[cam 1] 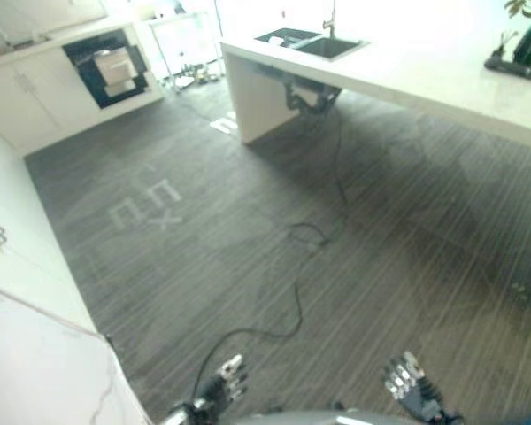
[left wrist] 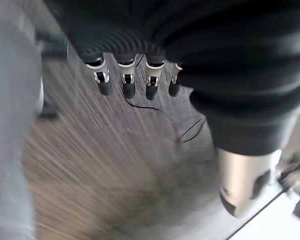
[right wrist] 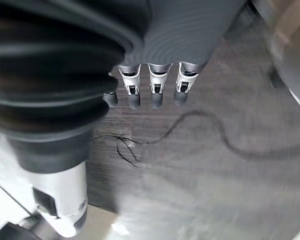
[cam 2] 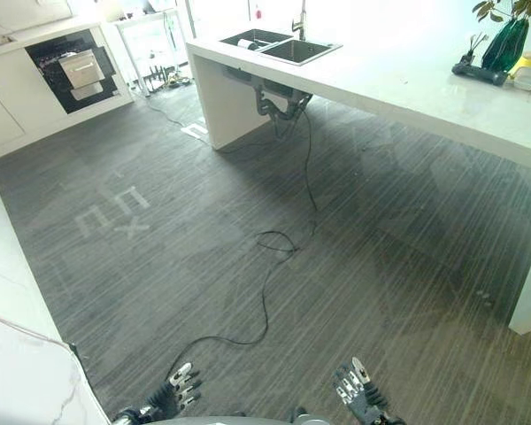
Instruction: Place the dishes in the dishwasher.
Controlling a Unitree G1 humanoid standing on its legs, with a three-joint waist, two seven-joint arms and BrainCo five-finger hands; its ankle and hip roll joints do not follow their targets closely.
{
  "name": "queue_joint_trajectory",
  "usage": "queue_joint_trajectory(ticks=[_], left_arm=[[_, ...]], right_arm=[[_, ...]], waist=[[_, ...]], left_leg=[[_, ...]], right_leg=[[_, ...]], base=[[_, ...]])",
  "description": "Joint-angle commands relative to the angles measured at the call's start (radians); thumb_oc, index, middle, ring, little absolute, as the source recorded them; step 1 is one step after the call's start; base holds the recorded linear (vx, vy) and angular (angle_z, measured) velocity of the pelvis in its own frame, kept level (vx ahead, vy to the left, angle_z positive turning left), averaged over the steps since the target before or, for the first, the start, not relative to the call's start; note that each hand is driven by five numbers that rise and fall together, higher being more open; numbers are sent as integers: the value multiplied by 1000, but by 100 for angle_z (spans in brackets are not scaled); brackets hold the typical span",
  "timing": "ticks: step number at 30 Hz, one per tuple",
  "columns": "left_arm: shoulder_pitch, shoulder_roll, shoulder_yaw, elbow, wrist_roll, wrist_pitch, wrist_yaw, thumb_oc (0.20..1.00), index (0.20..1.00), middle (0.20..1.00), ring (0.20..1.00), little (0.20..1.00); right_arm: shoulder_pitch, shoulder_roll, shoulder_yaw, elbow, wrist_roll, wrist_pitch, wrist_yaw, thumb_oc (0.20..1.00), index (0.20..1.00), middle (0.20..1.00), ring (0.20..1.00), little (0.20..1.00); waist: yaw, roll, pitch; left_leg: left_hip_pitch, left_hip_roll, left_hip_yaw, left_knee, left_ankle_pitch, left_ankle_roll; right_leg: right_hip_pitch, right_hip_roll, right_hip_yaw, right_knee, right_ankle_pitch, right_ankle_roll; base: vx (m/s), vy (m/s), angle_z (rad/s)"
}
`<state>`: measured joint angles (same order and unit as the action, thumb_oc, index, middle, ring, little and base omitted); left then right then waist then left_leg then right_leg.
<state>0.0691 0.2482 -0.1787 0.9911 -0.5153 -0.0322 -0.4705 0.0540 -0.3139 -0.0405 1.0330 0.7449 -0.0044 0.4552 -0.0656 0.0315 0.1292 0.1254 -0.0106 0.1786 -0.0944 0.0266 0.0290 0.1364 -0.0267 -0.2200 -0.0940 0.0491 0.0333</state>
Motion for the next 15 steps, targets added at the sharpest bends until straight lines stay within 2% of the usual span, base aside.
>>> queue_joint_trajectory(ticks=[1,2,4,5,6,8,12,15], left_arm=[[-91,-7,-24,21,168,-65,24,1000,1000,1000,1000,1000],[-96,-3,-33,21,182,-65,26,1000,1000,1000,1000,1000],[-117,11,-71,30,276,-30,68,1000,1000,1000,1000,1000],[-131,9,-93,48,318,3,101,1000,1000,1000,1000,1000],[-139,5,-103,69,337,53,126,1000,1000,1000,1000,1000],[-159,-12,-114,127,338,95,158,1000,1000,1000,1000,1000],[-164,-46,-90,158,240,168,182,1000,1000,1000,1000,1000],[-147,-65,-48,157,157,200,169,1000,1000,1000,1000,1000]], right_arm=[[-71,0,40,12,-178,-84,-73,1000,1000,1000,1000,1000],[-74,-3,50,11,-198,-80,-83,1000,1000,1000,1000,1000],[-90,-17,90,29,-341,3,-174,1000,1000,1000,1000,1000],[-99,-16,105,63,-370,54,-195,1000,1000,1000,1000,1000],[-105,-13,117,87,-391,72,-199,1000,1000,1000,1000,1000],[-115,0,137,135,-429,70,-209,1000,1000,1000,1000,1000],[-116,18,148,143,-448,48,-237,1000,1000,1000,1000,1000],[-116,34,153,126,-410,77,-223,1000,1000,1000,1000,1000]], waist=[[13,5,15],[13,6,15],[13,9,19],[13,11,23],[13,12,24],[10,12,24],[10,8,21],[17,5,23]], left_leg=[[44,37,9,7,-108,-53],[43,38,8,7,-107,-53],[41,40,7,7,-103,-52],[42,42,7,7,-100,-52],[44,45,6,7,-99,-52],[48,51,7,7,-95,-51],[52,61,5,7,-93,-54],[50,74,-2,14,-91,-60]], right_leg=[[13,-45,-15,47,-119,81],[12,-44,-14,49,-119,81],[8,-41,-10,56,-123,78],[8,-39,-10,59,-123,77],[9,-36,-8,63,-126,74],[11,-30,-4,70,-132,68],[14,-25,-3,77,-139,62],[14,-15,-4,89,-153,50]], base=[[-17,-29,3],[-28,-40,4],[-31,-48,3],[-19,-59,1],[-3,-61,1],[23,-72,1],[18,-94,1],[-17,-153,3]])
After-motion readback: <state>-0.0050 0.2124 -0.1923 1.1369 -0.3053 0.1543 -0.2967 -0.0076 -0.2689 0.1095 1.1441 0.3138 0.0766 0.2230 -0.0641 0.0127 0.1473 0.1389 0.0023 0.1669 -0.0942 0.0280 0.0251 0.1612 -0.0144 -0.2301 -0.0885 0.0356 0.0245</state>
